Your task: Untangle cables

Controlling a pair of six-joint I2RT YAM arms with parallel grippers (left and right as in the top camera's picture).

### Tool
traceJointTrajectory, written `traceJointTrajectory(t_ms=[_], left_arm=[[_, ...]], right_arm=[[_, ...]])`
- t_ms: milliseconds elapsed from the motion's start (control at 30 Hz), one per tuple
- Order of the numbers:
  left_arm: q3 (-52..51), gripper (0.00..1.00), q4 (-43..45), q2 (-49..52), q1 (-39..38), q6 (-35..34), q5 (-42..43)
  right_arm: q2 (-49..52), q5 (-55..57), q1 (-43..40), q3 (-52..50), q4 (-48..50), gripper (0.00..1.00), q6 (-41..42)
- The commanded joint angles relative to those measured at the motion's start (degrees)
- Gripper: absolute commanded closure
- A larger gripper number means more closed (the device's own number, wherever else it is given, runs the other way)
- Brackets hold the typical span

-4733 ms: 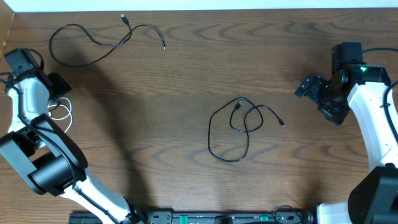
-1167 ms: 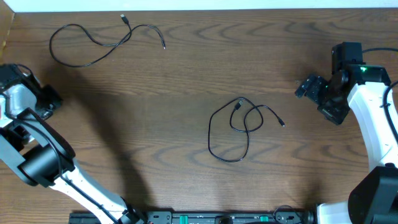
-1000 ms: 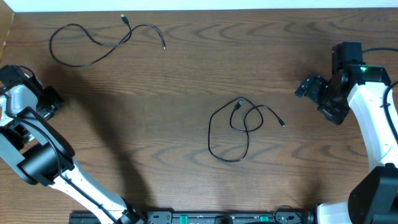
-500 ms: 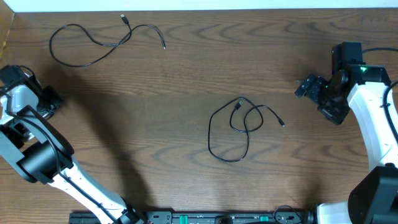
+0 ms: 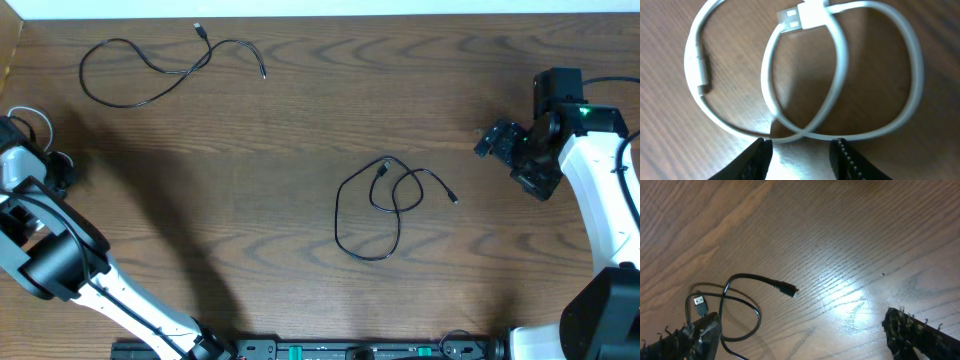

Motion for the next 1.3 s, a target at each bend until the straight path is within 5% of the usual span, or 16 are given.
traceJointTrajectory(t_ms=[0, 167, 400, 467, 733, 1000, 1100, 1267], left_arm=[[0.63, 0.52, 0.57, -4.09, -2.19, 0.31, 2.08], [0.63, 0.37, 1.25, -9.94, -4.04, -2.45, 14.4], [0.61, 0.34, 3.63, -14.47, -8.48, -19.93, 52.65], [0.44, 0.34, 0.13, -14.47, -10.93, -20.55, 56.92], [-0.37, 0.34, -16.92, -14.36, -26.95, -18.14, 53.35], [-0.42, 0.34, -28.46, -14.36, -48.24, -5.62, 49.29], [-1.07, 0.34, -30.73, -14.36, -57.92, -5.66, 40.15], [-3.43, 0.34, -30.51, -13.81, -67.91, -6.34, 39.78]], right_arm=[[-0.07, 0.09, 0.09, 0.02, -0.02, 0.01, 0.39], [-0.07, 0.09, 0.09, 0.02, -0.02, 0.01, 0.39], [-0.07, 0.09, 0.09, 0.02, -0.02, 0.01, 0.39], [-0.07, 0.09, 0.09, 0.02, -0.02, 0.01, 0.39], [-0.07, 0.09, 0.09, 0.02, -0.02, 0.01, 0.39], [-0.07, 0.09, 0.09, 0.02, -0.02, 0.01, 0.42], [-0.07, 0.09, 0.09, 0.02, -0.02, 0.01, 0.39], [-0.07, 0.09, 0.09, 0.02, -0.02, 0.01, 0.39]])
